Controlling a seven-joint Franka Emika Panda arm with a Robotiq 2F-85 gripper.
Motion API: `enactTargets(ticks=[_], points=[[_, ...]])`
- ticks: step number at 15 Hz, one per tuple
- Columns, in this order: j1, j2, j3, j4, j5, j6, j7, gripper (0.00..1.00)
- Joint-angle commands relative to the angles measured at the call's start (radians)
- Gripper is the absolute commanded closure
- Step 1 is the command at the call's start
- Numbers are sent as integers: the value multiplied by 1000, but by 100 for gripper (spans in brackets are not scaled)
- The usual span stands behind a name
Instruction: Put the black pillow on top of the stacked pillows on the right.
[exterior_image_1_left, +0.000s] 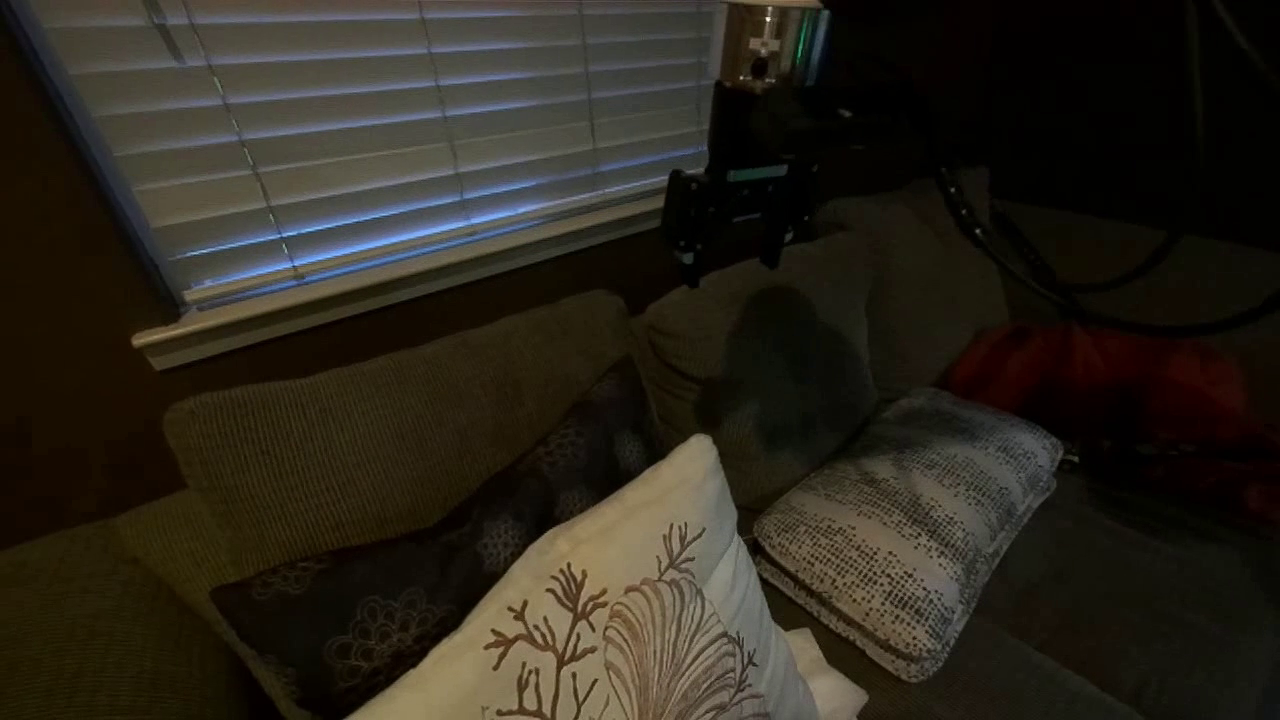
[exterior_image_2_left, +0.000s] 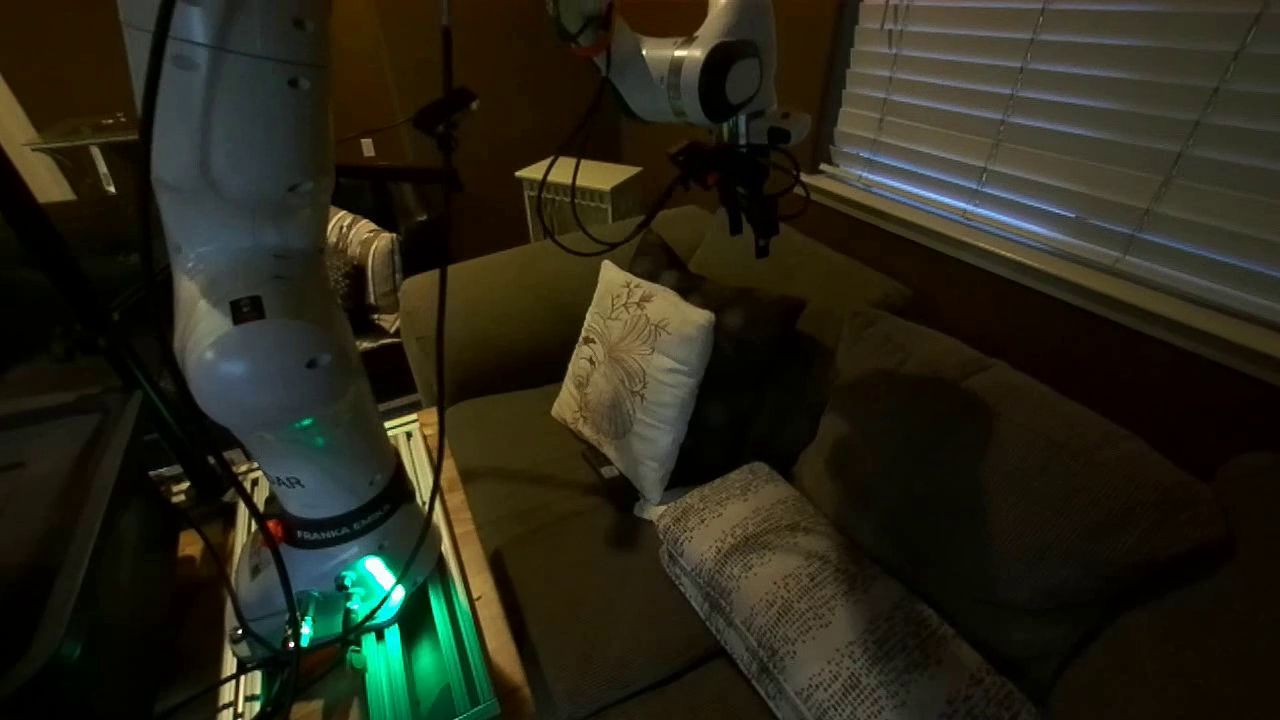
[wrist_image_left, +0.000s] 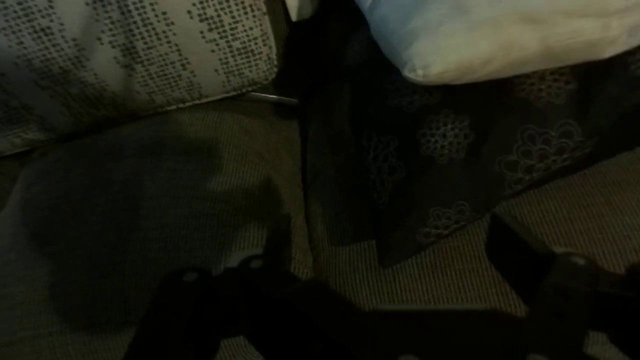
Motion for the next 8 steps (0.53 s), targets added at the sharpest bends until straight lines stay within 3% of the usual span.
enactTargets(ticks=[1, 5, 6, 8], points=[[27, 112, -18, 96, 109, 70, -15, 0], [39, 228, -17, 204, 203, 37, -47, 0], [50, 154, -39, 115, 174, 62, -36, 0], [59, 177, -49, 128, 177, 63, -36, 0]])
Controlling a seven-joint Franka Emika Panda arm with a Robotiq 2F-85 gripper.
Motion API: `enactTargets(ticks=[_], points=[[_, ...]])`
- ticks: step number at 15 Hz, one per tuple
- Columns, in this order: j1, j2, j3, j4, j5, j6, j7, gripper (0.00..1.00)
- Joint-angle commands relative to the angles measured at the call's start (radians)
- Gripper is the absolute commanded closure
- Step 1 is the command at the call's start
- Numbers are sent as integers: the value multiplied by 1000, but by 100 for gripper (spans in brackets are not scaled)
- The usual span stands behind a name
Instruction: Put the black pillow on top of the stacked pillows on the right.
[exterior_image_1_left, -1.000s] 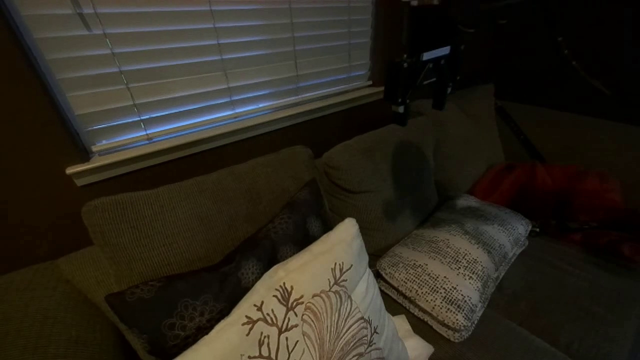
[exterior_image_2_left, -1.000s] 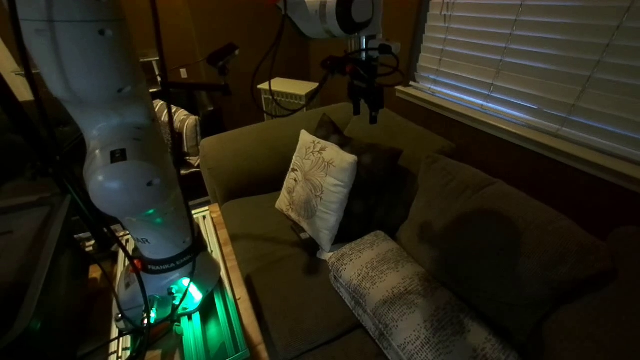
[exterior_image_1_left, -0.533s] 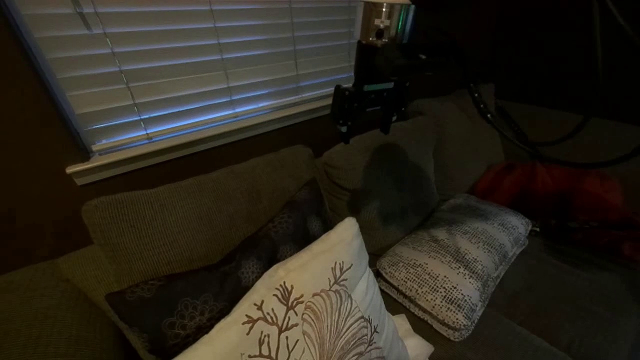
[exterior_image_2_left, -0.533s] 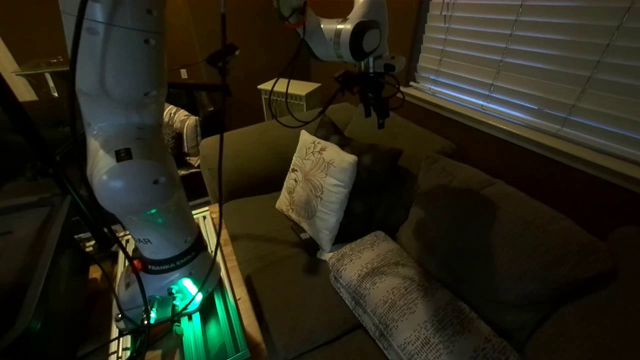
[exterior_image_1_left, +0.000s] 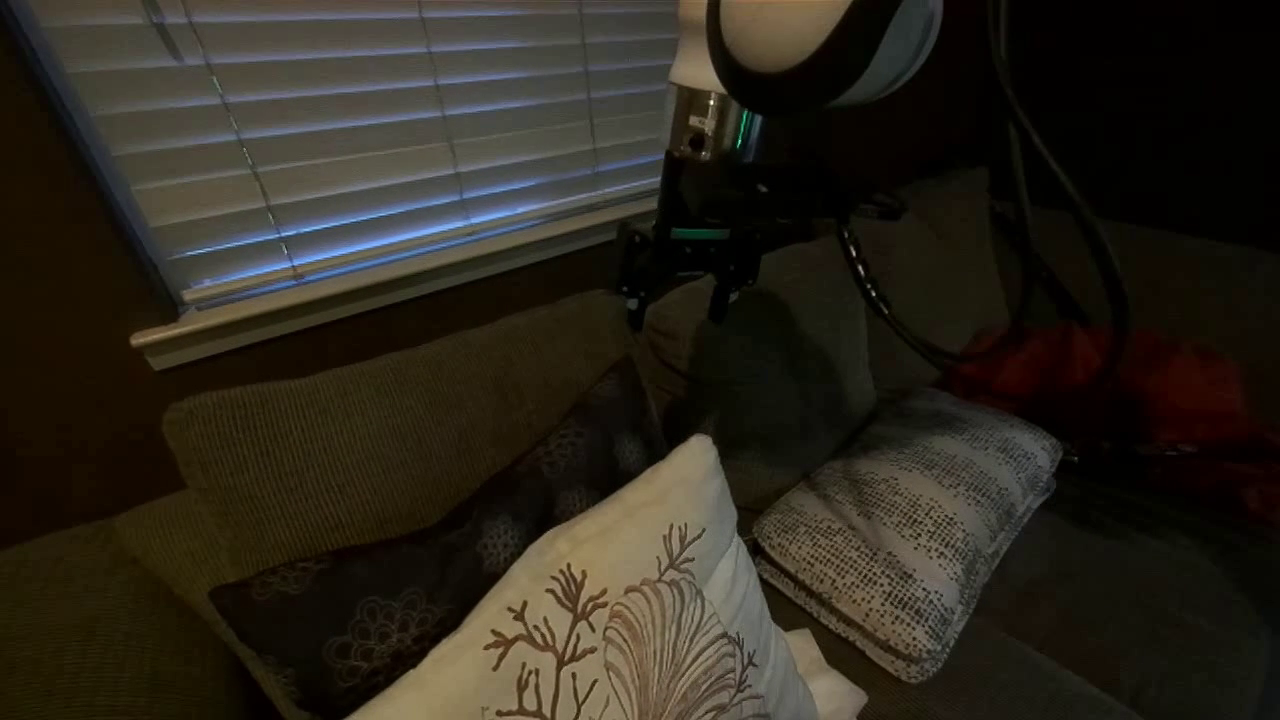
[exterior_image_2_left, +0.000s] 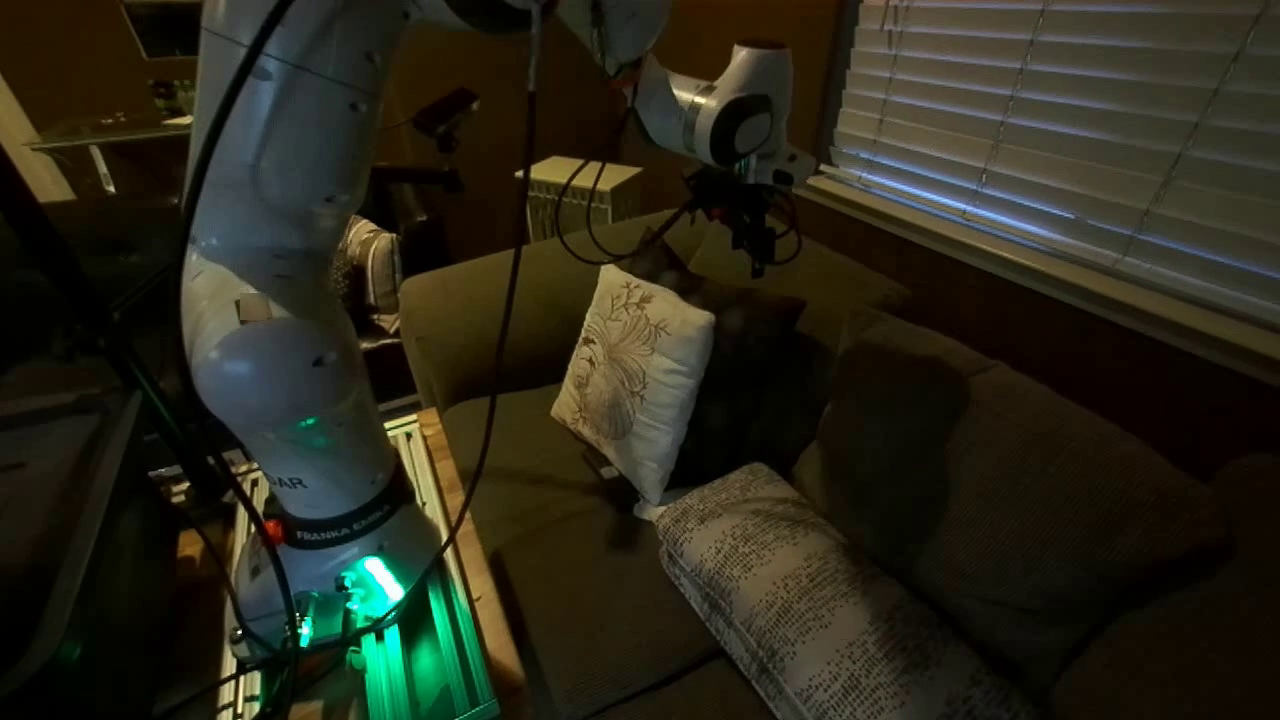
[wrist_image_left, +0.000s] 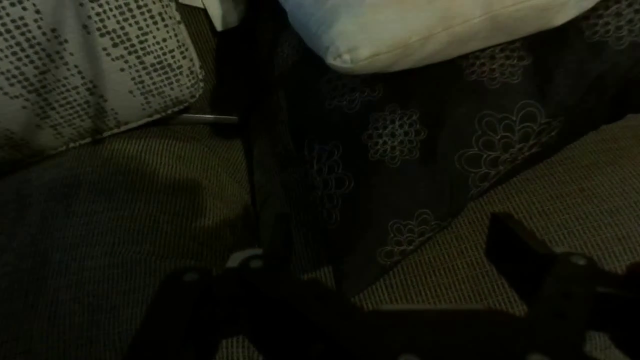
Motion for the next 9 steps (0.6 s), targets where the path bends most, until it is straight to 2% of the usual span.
enactTargets(ticks=[1, 4, 9], points=[[30, -3, -35, 1, 22, -2, -14, 0], [31, -9, -37, 1, 21, -2, -13, 0], [31, 112, -39, 119, 37, -56, -29, 0]])
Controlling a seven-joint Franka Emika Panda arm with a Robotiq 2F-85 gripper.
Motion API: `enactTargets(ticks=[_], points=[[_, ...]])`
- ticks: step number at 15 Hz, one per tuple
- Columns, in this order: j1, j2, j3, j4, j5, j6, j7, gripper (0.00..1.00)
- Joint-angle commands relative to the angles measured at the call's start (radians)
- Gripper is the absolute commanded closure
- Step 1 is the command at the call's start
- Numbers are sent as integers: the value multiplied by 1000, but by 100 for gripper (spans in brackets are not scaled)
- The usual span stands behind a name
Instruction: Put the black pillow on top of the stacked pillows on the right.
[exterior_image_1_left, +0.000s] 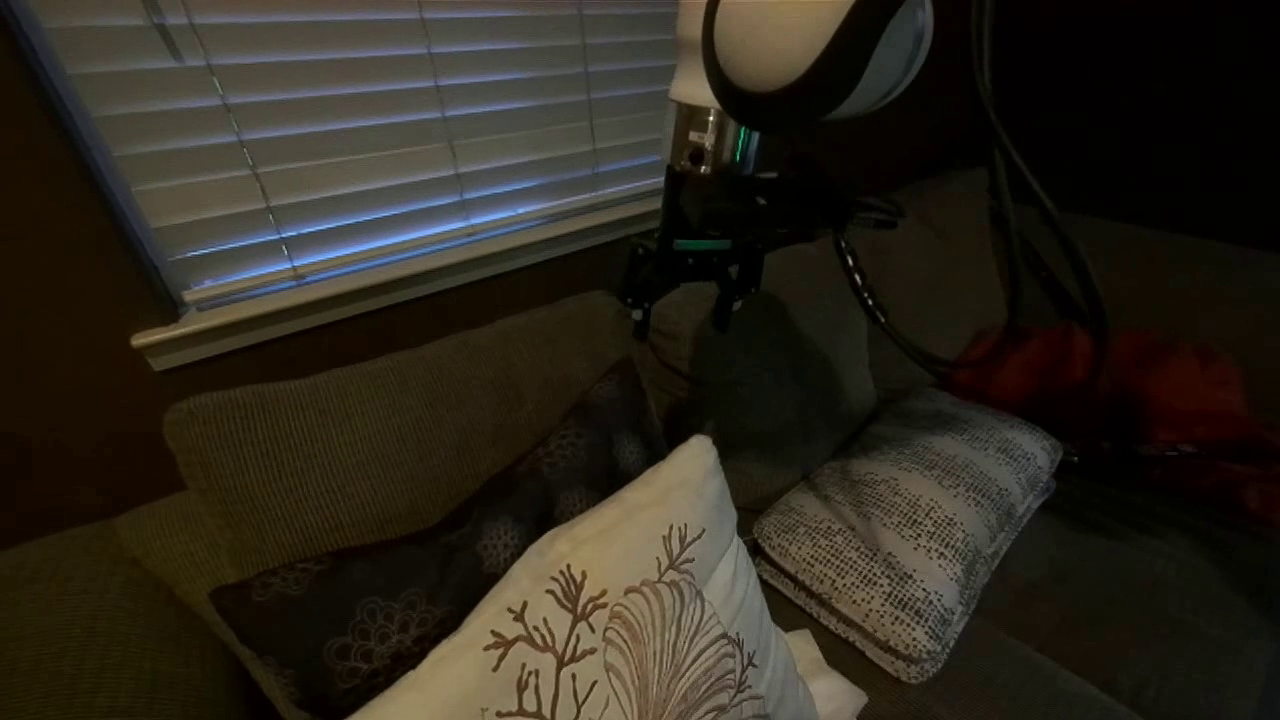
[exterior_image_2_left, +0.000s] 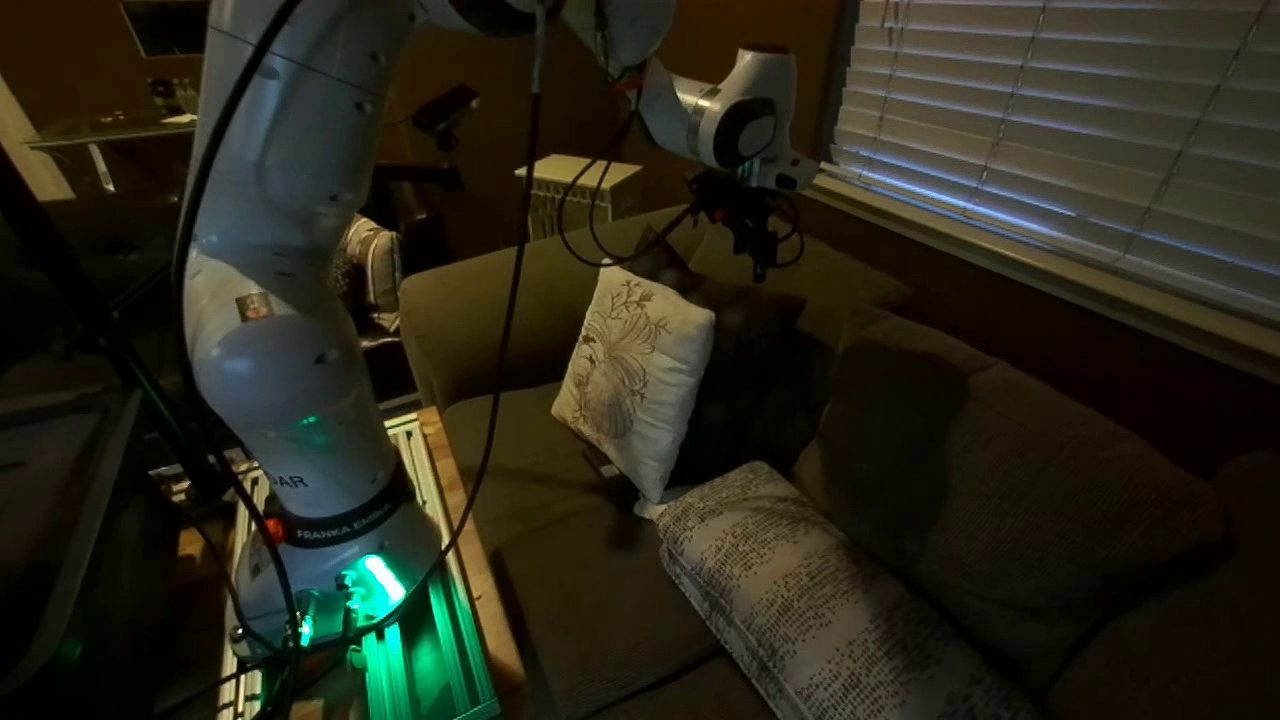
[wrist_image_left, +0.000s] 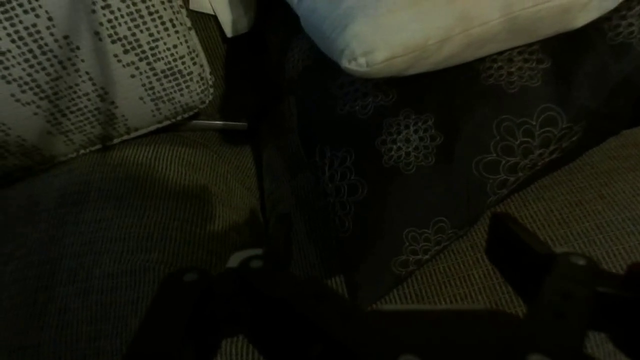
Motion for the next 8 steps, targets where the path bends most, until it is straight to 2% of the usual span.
enactTargets(ticks=[1, 8], points=[[25, 108, -23, 123, 35, -34, -20, 0], [27, 279, -11, 331, 84, -51, -33, 0]])
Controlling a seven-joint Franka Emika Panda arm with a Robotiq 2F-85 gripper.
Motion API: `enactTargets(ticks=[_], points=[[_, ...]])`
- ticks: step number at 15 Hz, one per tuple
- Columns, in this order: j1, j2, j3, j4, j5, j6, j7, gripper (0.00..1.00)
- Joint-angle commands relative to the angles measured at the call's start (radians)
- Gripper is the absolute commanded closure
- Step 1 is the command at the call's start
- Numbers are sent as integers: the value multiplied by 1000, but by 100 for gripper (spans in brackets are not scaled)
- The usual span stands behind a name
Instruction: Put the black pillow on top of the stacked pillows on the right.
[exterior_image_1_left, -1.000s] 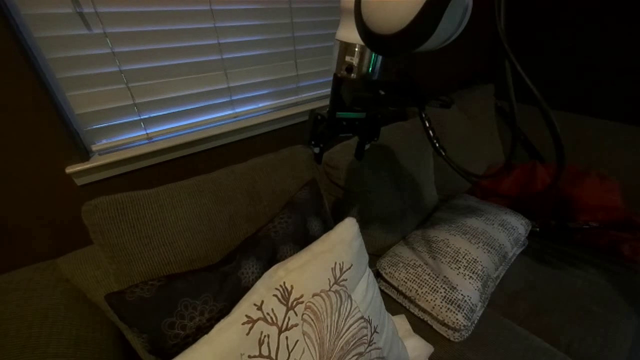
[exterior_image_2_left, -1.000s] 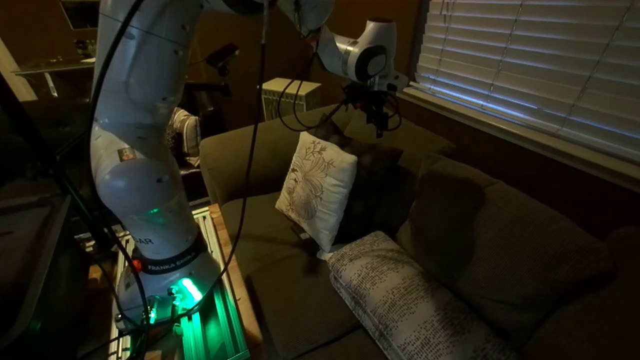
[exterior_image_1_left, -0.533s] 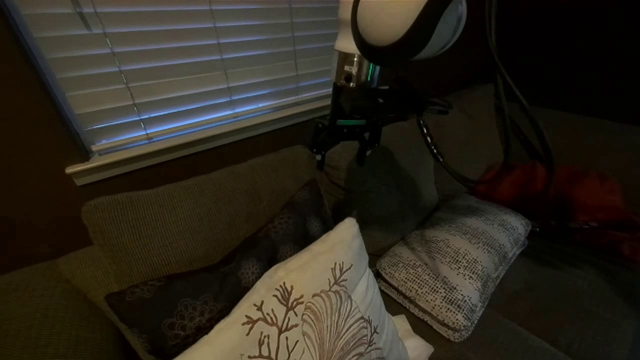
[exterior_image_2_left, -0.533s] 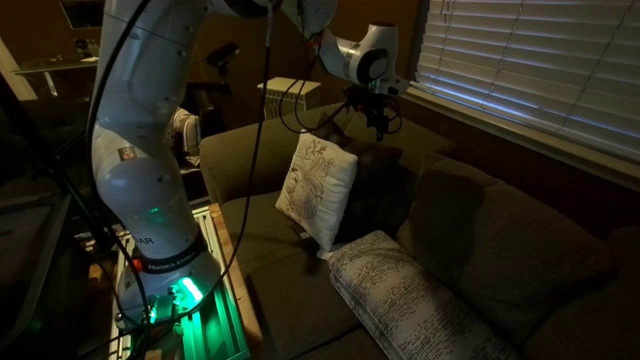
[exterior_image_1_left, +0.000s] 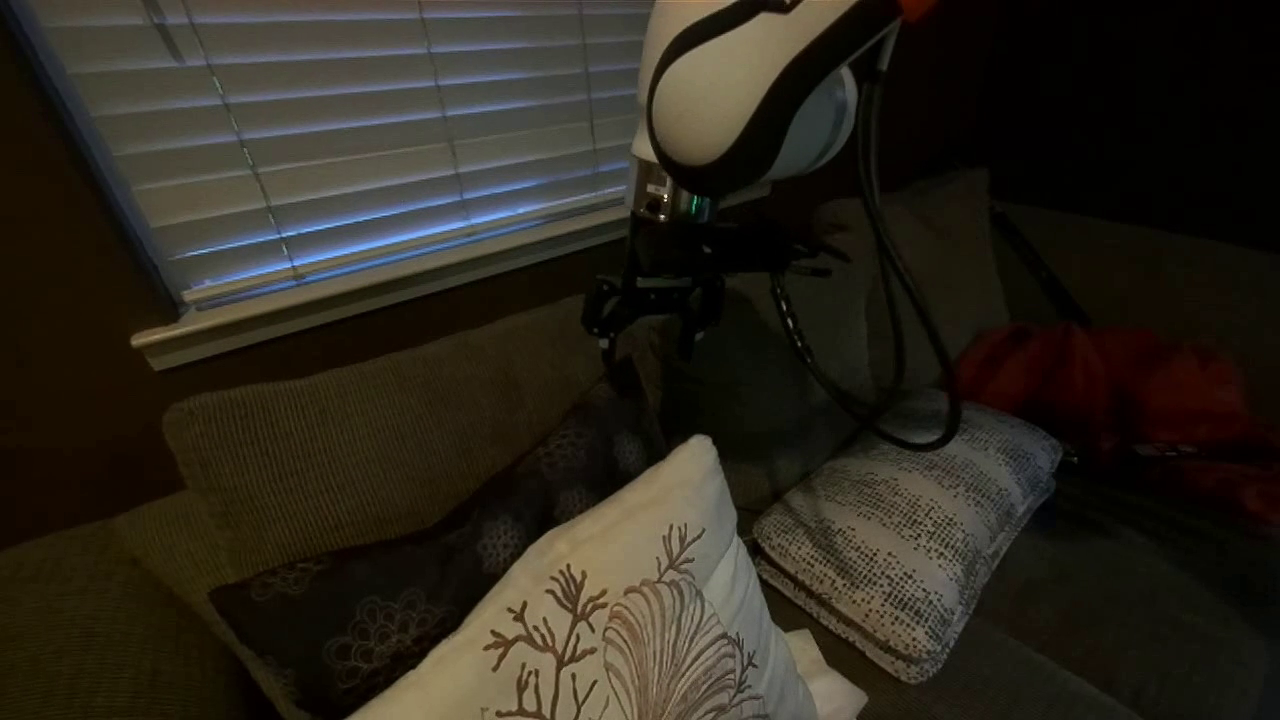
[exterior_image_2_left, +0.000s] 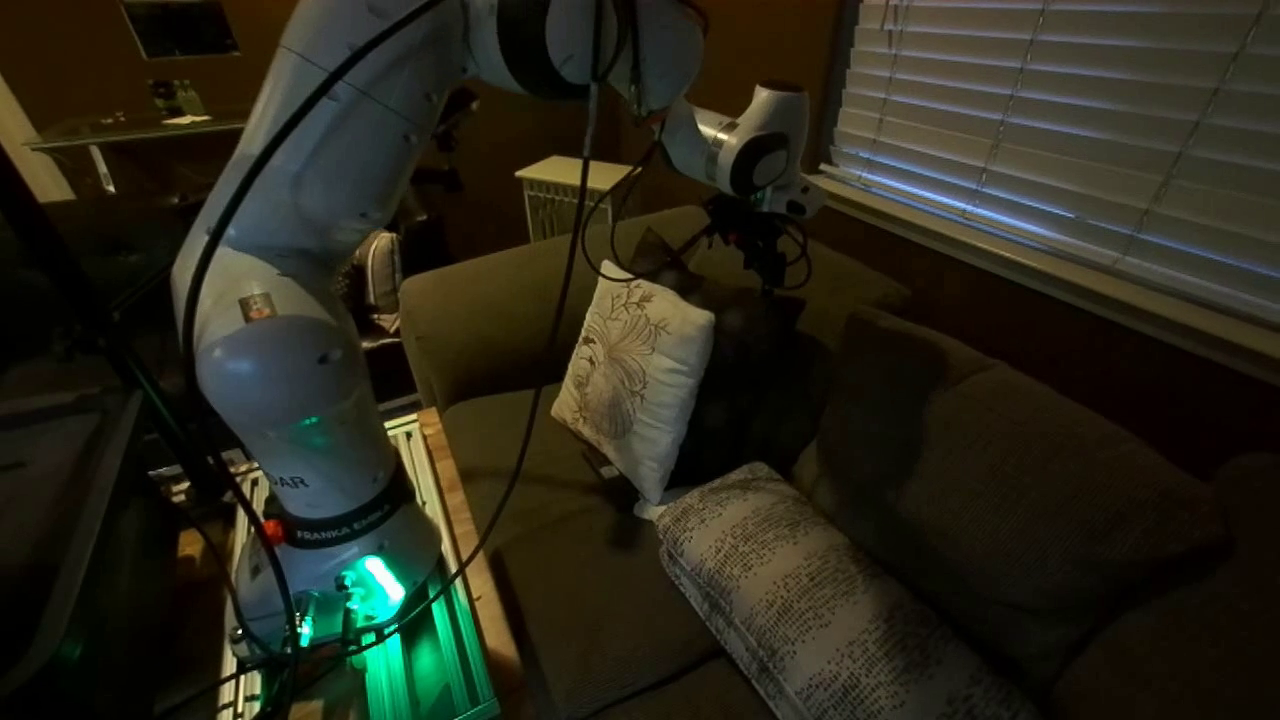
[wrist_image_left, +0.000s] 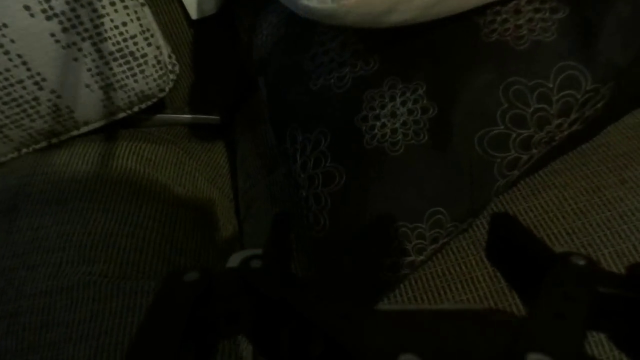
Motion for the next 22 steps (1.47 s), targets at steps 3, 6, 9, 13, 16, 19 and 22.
enactTargets(ticks=[3, 6, 9, 13, 16, 19, 22], points=[[12, 165, 13, 239, 98, -113, -41, 0], [16, 232, 14, 344, 125, -207, -28, 0], [25, 295, 4, 444, 133, -298, -10, 0], [49, 367, -22, 552, 100, -358, 1, 0], [85, 405, -60, 604, 61, -342, 15, 0], [117, 441, -92, 651, 41, -331, 41, 0], [139, 471, -115, 690, 23, -344, 73, 26]])
